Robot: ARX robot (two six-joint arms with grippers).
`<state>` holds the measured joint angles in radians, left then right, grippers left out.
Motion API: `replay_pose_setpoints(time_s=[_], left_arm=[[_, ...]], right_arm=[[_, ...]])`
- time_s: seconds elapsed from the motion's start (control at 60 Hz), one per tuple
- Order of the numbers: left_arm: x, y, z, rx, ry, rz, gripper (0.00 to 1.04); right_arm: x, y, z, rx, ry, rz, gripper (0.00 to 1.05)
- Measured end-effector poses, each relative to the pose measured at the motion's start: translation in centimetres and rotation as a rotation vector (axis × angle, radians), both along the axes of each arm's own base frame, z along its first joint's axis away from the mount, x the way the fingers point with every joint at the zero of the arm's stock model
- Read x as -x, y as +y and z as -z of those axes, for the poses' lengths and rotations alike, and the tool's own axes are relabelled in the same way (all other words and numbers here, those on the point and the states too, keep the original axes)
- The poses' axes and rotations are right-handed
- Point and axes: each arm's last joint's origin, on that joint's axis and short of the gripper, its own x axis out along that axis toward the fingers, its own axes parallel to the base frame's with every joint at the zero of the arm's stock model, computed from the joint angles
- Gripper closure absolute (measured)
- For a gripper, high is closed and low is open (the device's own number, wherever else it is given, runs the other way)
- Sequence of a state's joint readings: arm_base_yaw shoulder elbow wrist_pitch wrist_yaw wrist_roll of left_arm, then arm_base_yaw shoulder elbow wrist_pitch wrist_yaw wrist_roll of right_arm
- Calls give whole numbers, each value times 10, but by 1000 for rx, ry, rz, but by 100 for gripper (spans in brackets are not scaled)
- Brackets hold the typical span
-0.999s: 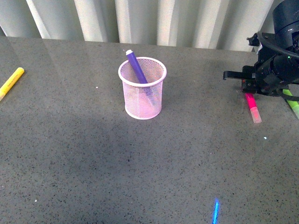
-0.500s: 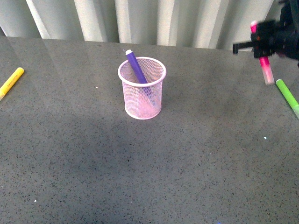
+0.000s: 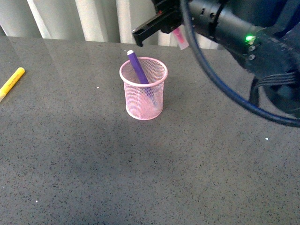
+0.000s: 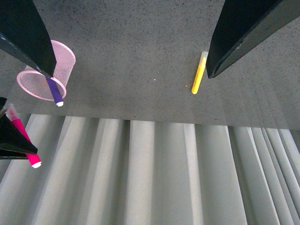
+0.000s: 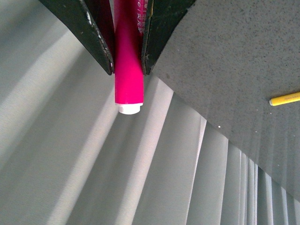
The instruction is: Insert purple and pink pens into pink cup
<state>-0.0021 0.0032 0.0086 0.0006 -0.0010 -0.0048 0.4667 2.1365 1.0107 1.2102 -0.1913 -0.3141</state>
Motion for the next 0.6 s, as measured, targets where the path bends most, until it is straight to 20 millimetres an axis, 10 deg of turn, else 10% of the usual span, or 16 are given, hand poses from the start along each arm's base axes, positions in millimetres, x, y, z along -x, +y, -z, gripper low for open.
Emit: replay_pose_setpoints(time_s=[0.6], left_arm=[[0,0,0,0,0,0,7]], right_arm=[[-13,36,17,-142,49,-19,93]])
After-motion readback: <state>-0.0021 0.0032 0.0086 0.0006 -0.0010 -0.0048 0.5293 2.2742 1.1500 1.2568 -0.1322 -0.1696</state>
